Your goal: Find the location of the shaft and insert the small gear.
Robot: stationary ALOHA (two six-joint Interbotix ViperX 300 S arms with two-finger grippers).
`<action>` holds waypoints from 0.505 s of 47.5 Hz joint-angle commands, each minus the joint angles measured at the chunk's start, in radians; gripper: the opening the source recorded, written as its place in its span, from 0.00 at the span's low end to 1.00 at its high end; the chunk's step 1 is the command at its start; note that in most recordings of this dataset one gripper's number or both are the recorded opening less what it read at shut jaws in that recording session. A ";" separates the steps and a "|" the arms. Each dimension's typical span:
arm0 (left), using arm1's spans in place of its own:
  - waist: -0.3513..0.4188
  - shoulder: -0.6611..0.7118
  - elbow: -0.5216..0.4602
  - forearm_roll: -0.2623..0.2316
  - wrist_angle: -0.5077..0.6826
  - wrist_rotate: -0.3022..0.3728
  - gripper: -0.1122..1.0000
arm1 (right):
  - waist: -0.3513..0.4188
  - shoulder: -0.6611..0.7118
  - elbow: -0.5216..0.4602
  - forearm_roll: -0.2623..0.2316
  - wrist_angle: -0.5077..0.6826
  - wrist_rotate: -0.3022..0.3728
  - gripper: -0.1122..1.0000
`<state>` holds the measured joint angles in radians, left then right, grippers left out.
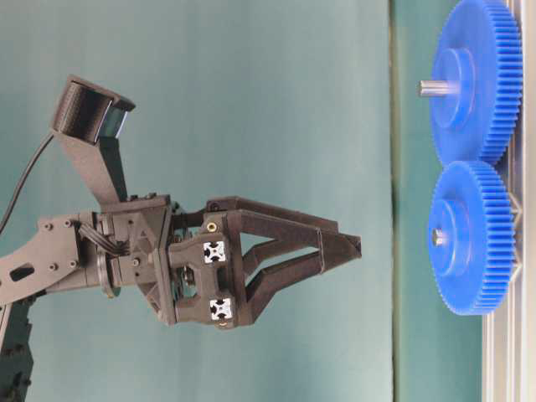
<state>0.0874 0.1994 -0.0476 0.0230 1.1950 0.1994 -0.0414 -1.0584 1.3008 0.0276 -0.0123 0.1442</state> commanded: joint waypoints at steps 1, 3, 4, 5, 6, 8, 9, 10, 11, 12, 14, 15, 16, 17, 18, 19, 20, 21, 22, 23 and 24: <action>-0.003 -0.035 -0.026 0.005 0.002 -0.002 0.86 | -0.003 0.005 -0.011 0.000 -0.005 0.008 0.12; -0.003 -0.037 -0.026 0.005 0.003 -0.002 0.86 | -0.003 0.006 -0.011 0.000 -0.005 0.008 0.12; -0.003 -0.037 -0.026 0.005 0.003 -0.002 0.86 | -0.002 0.005 -0.011 0.000 -0.005 0.008 0.12; -0.003 -0.037 -0.026 0.005 0.003 -0.002 0.86 | -0.002 0.005 -0.011 0.000 -0.006 0.008 0.12; -0.005 -0.038 -0.026 0.005 0.002 -0.002 0.86 | -0.002 0.005 -0.011 0.000 -0.006 0.008 0.12; -0.005 -0.038 -0.028 0.005 0.002 -0.003 0.86 | -0.002 0.006 -0.011 0.000 -0.005 0.008 0.12; -0.003 -0.040 -0.028 0.005 0.003 -0.003 0.86 | -0.002 0.005 -0.011 0.000 -0.006 0.008 0.12; -0.005 -0.040 -0.028 0.005 0.002 -0.003 0.86 | -0.002 0.005 -0.011 0.000 -0.005 0.008 0.12; -0.003 -0.041 -0.028 0.005 0.003 -0.003 0.86 | -0.002 0.005 -0.011 0.002 -0.005 0.008 0.12; -0.003 -0.041 -0.029 0.005 0.003 -0.006 0.86 | -0.003 0.005 -0.011 0.000 -0.005 0.008 0.12; -0.003 -0.044 -0.029 0.005 0.003 -0.012 0.86 | -0.002 0.005 -0.011 0.000 -0.006 0.008 0.12; -0.003 -0.044 -0.031 0.005 0.003 -0.014 0.86 | -0.003 0.005 -0.011 0.000 -0.005 0.008 0.12; -0.005 -0.044 -0.032 0.005 0.005 -0.017 0.86 | -0.002 0.006 -0.011 0.000 -0.006 0.008 0.12; -0.003 -0.044 -0.032 0.005 0.005 -0.020 0.86 | -0.002 0.005 -0.011 0.000 -0.005 0.008 0.12; -0.003 -0.044 -0.034 0.005 0.005 -0.021 0.86 | -0.002 0.005 -0.011 0.000 -0.006 0.008 0.12; -0.005 -0.044 -0.035 0.005 0.008 -0.023 0.86 | -0.002 0.005 -0.011 0.000 -0.006 0.008 0.12; -0.003 -0.044 -0.037 0.005 0.008 -0.025 0.86 | -0.002 0.005 -0.011 0.000 -0.006 0.008 0.12; -0.003 -0.044 -0.037 0.005 0.009 -0.025 0.86 | -0.002 0.005 -0.011 0.000 -0.006 0.008 0.12; -0.003 -0.044 -0.038 0.005 0.011 -0.025 0.86 | -0.003 0.006 -0.011 0.000 -0.006 0.008 0.12; -0.005 -0.044 -0.038 0.005 0.012 -0.025 0.86 | -0.002 0.005 -0.011 0.000 -0.006 0.008 0.12; -0.003 -0.044 -0.038 0.005 0.014 -0.025 0.86 | -0.002 0.005 -0.011 0.000 -0.006 0.008 0.12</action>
<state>0.0859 0.1979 -0.0583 0.0230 1.2042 0.1764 -0.0414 -1.0600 1.3008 0.0291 -0.0123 0.1442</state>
